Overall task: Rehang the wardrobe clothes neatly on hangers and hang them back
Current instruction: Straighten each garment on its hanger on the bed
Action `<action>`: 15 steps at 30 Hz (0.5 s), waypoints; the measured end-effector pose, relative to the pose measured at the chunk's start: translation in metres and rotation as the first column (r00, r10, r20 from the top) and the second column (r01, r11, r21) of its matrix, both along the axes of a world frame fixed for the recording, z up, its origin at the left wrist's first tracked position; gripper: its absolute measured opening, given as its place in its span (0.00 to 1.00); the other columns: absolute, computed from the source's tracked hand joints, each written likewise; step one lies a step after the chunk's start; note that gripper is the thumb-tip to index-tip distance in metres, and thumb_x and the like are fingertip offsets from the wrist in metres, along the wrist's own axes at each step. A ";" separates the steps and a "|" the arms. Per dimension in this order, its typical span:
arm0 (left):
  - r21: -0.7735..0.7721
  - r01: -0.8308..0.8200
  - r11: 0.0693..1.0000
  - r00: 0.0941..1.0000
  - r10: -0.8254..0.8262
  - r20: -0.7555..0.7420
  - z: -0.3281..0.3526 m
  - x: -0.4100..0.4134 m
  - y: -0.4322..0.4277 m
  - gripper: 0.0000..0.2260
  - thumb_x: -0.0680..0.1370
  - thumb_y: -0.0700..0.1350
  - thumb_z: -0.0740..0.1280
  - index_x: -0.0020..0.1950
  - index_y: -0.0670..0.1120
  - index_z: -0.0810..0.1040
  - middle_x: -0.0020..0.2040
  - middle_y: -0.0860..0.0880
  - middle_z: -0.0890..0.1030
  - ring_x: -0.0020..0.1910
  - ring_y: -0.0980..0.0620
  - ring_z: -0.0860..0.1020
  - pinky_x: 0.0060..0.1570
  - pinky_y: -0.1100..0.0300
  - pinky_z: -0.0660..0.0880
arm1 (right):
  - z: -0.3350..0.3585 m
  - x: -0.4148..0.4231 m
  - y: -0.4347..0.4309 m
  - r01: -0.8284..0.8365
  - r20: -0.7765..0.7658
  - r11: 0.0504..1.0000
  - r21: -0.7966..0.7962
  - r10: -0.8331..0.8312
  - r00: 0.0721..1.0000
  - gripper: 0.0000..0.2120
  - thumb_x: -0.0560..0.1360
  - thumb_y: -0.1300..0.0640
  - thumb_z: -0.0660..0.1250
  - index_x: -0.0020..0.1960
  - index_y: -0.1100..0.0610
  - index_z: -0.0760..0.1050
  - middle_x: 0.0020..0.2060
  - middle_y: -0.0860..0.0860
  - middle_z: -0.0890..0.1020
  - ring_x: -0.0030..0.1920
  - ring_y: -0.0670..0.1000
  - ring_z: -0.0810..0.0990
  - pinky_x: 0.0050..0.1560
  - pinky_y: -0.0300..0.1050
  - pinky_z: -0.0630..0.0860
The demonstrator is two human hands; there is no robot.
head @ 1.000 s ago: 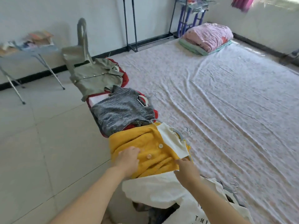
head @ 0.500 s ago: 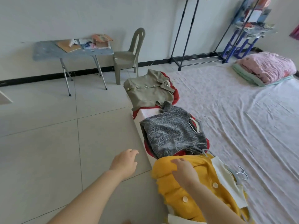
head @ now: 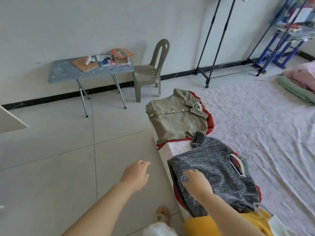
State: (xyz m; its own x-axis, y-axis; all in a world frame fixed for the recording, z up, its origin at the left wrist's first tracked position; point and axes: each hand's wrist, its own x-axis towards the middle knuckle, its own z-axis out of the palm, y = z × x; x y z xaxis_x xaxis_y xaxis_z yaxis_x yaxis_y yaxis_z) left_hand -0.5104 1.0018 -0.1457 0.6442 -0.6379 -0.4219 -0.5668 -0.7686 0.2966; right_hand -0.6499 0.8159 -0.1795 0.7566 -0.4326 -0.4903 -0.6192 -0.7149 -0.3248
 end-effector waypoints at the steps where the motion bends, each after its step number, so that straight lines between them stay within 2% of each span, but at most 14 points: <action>1: 0.002 0.000 1.000 1.000 0.000 0.003 0.002 0.016 -0.009 0.21 0.79 0.47 0.59 0.71 0.50 0.62 0.70 0.49 0.66 0.66 0.47 0.68 0.61 0.56 0.65 | 0.001 0.015 -0.007 0.008 0.001 1.000 0.008 -0.008 1.000 0.22 0.77 0.57 0.62 0.70 0.51 0.65 0.65 0.51 0.71 0.63 0.53 0.71 0.58 0.47 0.75; 8: 0.006 0.028 1.000 1.000 -0.028 0.005 0.008 0.117 -0.061 0.20 0.78 0.47 0.59 0.71 0.51 0.62 0.69 0.49 0.67 0.65 0.46 0.69 0.60 0.55 0.67 | 0.011 0.110 -0.056 0.064 0.012 0.998 0.001 -0.064 0.998 0.20 0.77 0.56 0.61 0.69 0.52 0.66 0.63 0.51 0.72 0.59 0.52 0.74 0.56 0.48 0.76; 15: 0.009 0.202 0.979 0.979 -0.202 -0.013 -0.007 0.225 -0.124 0.20 0.78 0.47 0.59 0.70 0.51 0.62 0.68 0.49 0.67 0.64 0.46 0.70 0.57 0.54 0.68 | 0.004 0.190 -0.096 0.197 -0.021 0.980 -0.029 -0.198 0.980 0.20 0.76 0.55 0.63 0.68 0.53 0.68 0.63 0.52 0.72 0.61 0.53 0.73 0.60 0.49 0.73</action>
